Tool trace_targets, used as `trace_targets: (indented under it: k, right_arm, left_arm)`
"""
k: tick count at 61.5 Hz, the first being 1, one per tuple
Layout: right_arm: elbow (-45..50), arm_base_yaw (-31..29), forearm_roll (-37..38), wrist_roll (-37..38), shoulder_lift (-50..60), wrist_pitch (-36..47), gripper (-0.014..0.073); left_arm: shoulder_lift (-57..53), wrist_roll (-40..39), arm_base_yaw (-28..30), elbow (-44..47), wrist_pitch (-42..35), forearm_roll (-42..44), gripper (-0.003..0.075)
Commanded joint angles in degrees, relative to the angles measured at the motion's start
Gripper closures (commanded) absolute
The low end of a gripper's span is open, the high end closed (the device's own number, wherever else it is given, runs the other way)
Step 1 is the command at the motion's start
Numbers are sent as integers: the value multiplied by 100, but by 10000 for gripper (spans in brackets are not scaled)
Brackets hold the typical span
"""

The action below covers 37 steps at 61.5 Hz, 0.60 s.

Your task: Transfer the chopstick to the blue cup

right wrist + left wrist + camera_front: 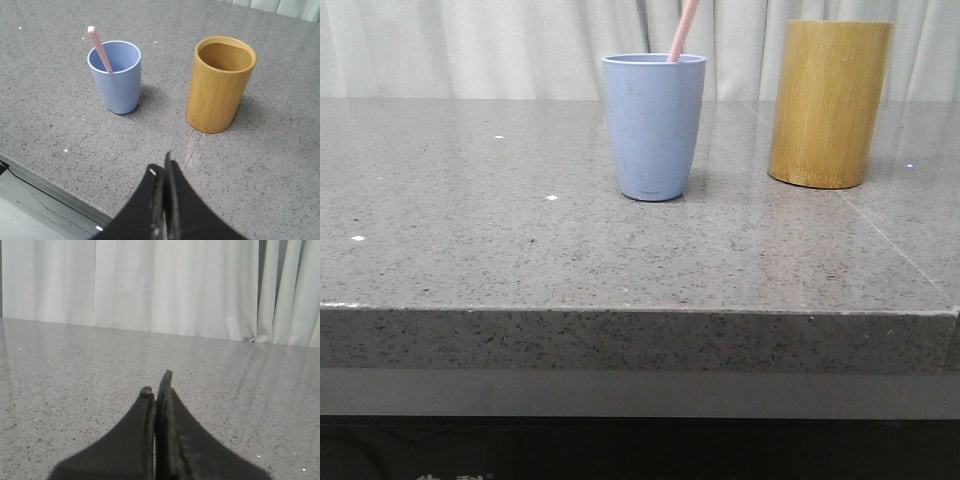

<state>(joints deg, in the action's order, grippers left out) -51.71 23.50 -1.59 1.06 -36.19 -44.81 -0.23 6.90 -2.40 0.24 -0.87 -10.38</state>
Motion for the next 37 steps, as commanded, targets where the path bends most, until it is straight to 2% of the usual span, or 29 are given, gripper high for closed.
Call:
trace_targets:
  k: [1, 25, 37]
  right_arm:
    - [-140, -12, 38, -8, 9, 394, 661]
    - [-140, -12, 38, -8, 9, 394, 661]
    - [-140, -12, 38, -8, 9, 394, 661]
  left_arm:
    - [-145, -7, -6, 68, -406, -80, 739]
    - [-134, -44, -6, 68, -410, -122, 739]
    - [-124, -315, -6, 68, -397, 334, 739]
